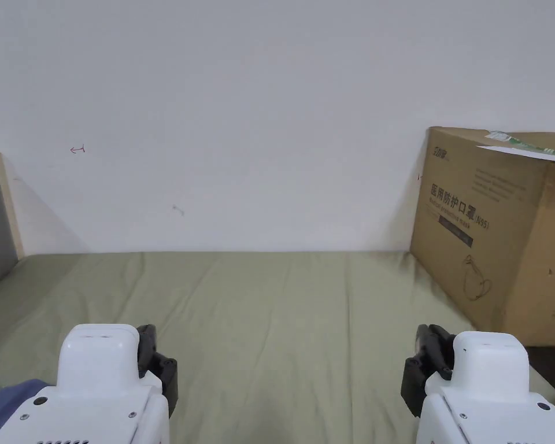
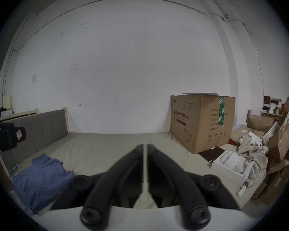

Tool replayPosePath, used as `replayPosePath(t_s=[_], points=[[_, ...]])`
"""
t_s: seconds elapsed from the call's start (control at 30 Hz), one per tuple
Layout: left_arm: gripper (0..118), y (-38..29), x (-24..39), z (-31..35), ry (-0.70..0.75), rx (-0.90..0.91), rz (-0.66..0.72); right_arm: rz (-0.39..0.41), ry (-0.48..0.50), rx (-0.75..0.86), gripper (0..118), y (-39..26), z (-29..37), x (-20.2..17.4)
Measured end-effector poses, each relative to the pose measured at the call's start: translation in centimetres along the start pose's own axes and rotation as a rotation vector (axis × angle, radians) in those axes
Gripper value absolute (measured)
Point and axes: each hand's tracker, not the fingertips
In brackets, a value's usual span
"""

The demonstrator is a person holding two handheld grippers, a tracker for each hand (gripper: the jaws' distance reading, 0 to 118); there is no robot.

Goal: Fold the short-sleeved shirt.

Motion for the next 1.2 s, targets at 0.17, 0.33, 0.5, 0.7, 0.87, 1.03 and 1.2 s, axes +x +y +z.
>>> replayPosePath(t_s=[0.17, 0.33, 0.5, 0.7, 0.87, 1.03, 1.2], points=[[0, -0.1, 0.3, -0.4, 0.012, -0.007, -0.009, 0.023, 0.005, -0.015, 0, -0.1, -0.2, -0.2], [0, 0.0, 0.3, -0.6, 0.016, -0.001, -0.020, 0.032, 0.020, -0.025, 0, -0.1, -0.5, -0.5], [0, 0.2, -1.0, -0.4, 0.036, -0.012, -0.003, 0.036, 0.078, -0.029, 0, 0.4, -1.2, -2.1], [0, 0.6, -5.8, 1.9, 0.216, -0.012, -0.013, 0.035, 0.275, -0.058, 0, 0.1, -2.7, -7.7], [0, 0.0, -10.5, 3.8, 0.379, -0.048, 0.034, 0.059, 0.457, -0.100, 0, -0.9, -3.5, -13.8], [0, -1.4, -14.0, 3.3, 0.438, -0.101, 0.076, 0.089, 0.539, -0.143, 0, -2.0, -4.0, -17.1], [0, -5.3, -17.7, -2.1, 0.437, -0.269, 0.153, 0.100, 0.551, -0.206, 0, -3.6, -5.4, -18.0]])
